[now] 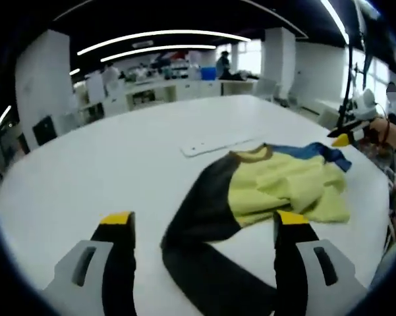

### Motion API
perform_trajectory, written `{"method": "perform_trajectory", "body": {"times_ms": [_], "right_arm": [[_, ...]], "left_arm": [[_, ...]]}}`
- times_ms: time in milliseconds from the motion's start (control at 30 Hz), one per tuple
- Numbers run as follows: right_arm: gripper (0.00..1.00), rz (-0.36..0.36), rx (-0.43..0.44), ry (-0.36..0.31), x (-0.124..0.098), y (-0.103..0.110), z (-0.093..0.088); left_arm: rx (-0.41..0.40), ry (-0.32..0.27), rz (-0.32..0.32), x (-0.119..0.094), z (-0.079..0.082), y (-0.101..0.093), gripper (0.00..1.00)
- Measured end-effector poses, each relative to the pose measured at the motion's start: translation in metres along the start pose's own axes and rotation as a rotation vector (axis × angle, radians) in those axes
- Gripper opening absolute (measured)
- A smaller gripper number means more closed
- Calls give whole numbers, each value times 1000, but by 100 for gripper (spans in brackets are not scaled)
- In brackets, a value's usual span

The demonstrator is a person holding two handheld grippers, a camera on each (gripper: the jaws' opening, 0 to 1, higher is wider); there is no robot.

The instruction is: Fold the garment on the visible template until the final outline fits inside the template.

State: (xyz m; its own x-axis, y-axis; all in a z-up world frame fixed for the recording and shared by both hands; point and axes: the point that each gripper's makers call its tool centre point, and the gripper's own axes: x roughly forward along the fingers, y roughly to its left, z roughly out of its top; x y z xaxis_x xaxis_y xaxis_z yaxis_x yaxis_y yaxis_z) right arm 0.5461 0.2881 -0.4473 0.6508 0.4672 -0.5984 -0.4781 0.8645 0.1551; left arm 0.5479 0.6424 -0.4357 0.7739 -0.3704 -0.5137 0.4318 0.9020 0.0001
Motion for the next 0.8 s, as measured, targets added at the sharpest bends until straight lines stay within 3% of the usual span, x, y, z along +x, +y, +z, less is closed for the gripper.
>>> {"method": "perform_trajectory", "body": {"times_ms": [167,367,567,800], "right_arm": [[74,87,-55,11,-6,35,-1],[80,171,-84,58,-5,67,-20],[76,253,-188,82,-3,98,-45],[67,309,-239,98,1,120,-68]], "left_arm": [[22,-11,-40,-13,1,-17,99],[-6,-54,-80,-33,6,-38,99],[33,-76,-113,-51,4,-59,99],[71,-63,-139,-65,-13,-76,99]]}}
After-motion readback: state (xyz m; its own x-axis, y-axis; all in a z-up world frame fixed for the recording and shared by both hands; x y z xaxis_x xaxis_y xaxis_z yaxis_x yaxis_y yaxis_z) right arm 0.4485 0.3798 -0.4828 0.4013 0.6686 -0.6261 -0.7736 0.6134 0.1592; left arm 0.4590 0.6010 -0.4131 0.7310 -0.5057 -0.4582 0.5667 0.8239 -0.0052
